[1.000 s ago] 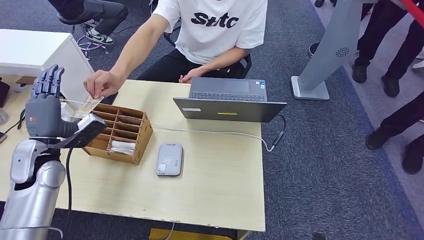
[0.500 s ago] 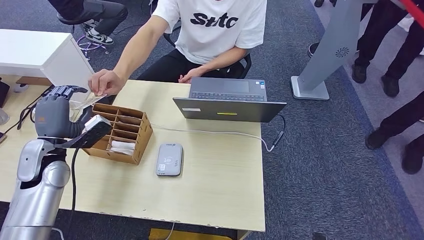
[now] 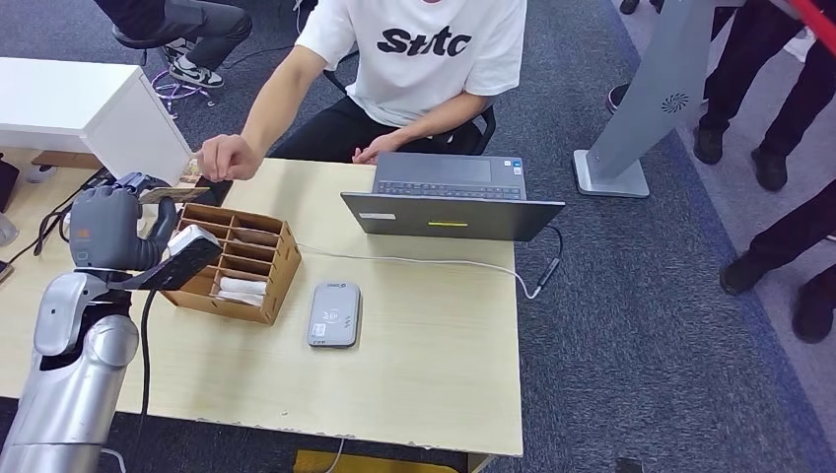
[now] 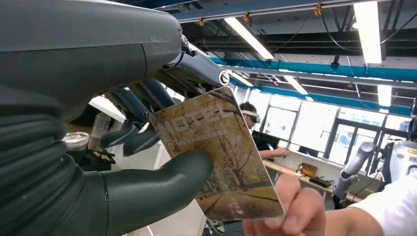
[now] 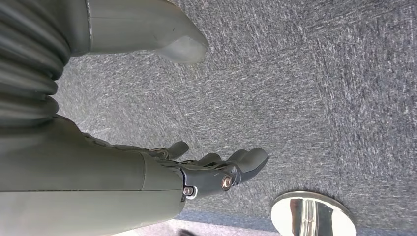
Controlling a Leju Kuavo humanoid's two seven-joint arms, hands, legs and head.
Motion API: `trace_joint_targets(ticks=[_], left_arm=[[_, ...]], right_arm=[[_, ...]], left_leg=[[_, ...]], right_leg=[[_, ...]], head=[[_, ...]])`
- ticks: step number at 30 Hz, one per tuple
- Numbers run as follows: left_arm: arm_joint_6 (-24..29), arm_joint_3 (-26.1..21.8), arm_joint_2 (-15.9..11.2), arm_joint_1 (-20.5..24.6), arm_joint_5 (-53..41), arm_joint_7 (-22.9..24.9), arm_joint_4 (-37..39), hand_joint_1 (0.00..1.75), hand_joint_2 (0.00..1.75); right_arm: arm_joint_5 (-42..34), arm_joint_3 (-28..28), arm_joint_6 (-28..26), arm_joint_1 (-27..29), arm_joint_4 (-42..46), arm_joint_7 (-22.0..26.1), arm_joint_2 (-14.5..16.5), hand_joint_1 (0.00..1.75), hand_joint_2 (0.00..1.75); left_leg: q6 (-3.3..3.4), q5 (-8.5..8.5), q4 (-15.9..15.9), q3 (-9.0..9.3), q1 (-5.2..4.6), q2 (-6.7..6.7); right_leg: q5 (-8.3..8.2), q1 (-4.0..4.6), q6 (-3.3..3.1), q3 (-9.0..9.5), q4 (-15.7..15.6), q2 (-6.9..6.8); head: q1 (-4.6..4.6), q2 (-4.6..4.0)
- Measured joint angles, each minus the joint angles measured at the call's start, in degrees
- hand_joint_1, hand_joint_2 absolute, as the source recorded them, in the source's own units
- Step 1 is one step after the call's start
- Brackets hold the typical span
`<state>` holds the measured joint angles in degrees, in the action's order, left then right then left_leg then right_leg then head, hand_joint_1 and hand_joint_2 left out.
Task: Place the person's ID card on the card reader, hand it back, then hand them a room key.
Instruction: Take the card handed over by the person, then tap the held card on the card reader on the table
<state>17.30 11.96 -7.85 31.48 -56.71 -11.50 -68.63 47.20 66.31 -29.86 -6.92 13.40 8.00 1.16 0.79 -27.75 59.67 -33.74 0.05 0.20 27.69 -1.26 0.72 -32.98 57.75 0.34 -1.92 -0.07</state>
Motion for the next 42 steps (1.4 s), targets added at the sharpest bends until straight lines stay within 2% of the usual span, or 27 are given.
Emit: trace_joint_targets(ticks=[7,22,33,42], left_arm=[[-1.5,1.3,0.1,0.3,-0.6,0.0,0.0,1.75,1.75],[-8.8,9.3,1.8,1.7,-2.5,2.5,-1.4,1.75,1.75],[-10.3,13.4,3.0,2.1,-2.6,3.3,-1.1,1.75,1.75],[-10.3,14.9,3.7,2.5,-2.5,3.7,-0.2,1.75,1.75]], right_arm=[[0.0,0.0,0.0,0.0,0.0,0.0,0.0,0.0,1.75],[-0.1,0.0,-0.1,0.0,0.0,0.5,0.0,0.0,1.75],[0.0,0.0,-0.2,0.0,0.0,0.3,-0.1,0.0,1.75],[0.3,0.0,-0.2,0.0,0.0,0.1,-0.1,0.0,1.75]], left_leg=[[0.0,0.0,0.0,0.0,0.0,0.0],[0.0,0.0,0.0,0.0,-0.02,-0.02],[0.0,0.0,0.0,0.0,-0.03,-0.01],[0.0,0.0,0.0,0.0,-0.03,-0.01]], right_leg=[[0.0,0.0,0.0,0.0,0.0,-0.01],[0.0,-0.01,0.0,0.01,0.0,-0.03],[-0.01,0.0,0.0,0.0,0.0,-0.02],[-0.01,0.0,0.01,0.0,0.0,-0.02]], head=[[-0.01,0.0],[0.0,0.0],[0.0,0.0],[0.0,0.0]])
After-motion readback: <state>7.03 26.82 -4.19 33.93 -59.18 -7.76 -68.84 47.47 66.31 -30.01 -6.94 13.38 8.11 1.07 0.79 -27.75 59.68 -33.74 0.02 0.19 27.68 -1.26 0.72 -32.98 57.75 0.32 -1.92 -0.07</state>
